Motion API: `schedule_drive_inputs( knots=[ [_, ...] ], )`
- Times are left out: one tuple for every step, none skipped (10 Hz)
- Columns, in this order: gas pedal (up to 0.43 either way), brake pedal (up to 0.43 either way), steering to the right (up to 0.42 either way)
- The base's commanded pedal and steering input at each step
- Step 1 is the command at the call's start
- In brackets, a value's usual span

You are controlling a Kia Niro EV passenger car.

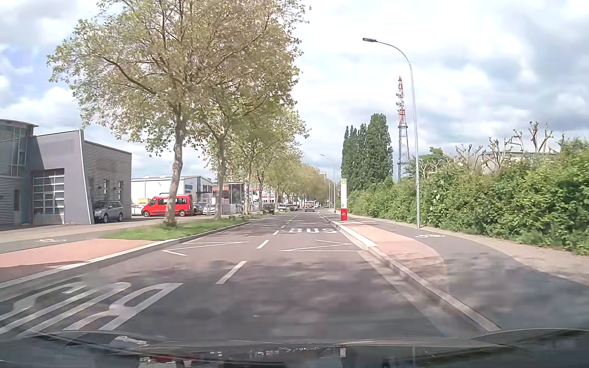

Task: Follow the waypoints while adhering to traffic rules and regulations

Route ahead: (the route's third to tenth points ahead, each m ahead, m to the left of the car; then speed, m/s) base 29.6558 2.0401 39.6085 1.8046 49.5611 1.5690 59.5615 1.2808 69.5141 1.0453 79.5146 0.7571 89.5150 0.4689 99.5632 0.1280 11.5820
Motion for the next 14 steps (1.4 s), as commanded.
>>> schedule_drive_inputs(
  knots=[
    [0.110,0.000,-0.004],
    [0.110,0.000,-0.004],
    [0.110,0.000,-0.004],
    [0.110,0.000,-0.004],
    [0.110,0.000,-0.004],
    [0.110,0.000,-0.004],
    [0.110,0.000,-0.004],
    [0.110,0.000,-0.004],
    [0.110,0.000,-0.004],
    [0.110,0.000,-0.004],
    [0.110,0.000,-0.004],
    [0.110,0.000,-0.004],
    [0.110,0.000,-0.001],
    [0.110,0.000,0.000]
  ],
)
